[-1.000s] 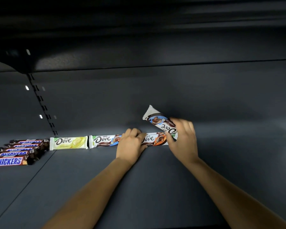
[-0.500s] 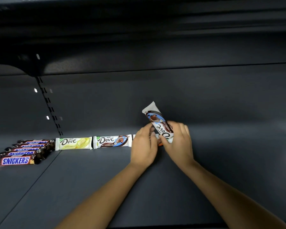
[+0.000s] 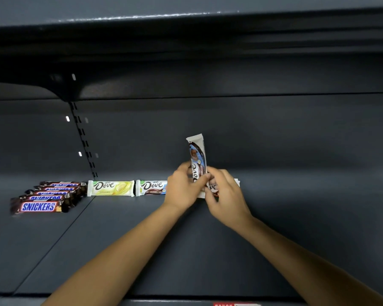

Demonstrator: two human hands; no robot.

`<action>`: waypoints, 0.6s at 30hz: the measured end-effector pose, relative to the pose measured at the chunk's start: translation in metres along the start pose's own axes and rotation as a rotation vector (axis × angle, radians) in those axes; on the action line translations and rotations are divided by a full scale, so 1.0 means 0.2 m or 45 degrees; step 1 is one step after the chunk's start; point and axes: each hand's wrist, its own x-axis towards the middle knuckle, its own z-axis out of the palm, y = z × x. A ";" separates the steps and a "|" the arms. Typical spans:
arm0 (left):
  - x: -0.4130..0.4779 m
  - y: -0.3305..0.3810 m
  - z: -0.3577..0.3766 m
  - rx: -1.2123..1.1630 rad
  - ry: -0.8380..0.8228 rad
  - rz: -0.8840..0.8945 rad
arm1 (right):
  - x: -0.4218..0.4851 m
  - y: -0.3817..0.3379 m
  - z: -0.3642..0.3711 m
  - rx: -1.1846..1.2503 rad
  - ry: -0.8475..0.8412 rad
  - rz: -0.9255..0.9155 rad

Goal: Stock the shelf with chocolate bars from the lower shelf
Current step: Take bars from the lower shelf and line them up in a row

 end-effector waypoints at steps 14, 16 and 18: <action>-0.02 -0.41 -0.36 0.934 -0.101 0.242 | 0.02 -0.08 0.24 -0.295 -0.112 0.087; -0.01 -0.45 -0.37 0.942 -0.089 0.276 | 0.01 -0.09 0.26 -0.321 -0.152 0.121; 0.00 -0.48 -0.38 0.919 -0.085 0.281 | 0.01 -0.10 0.28 -0.347 -0.176 0.136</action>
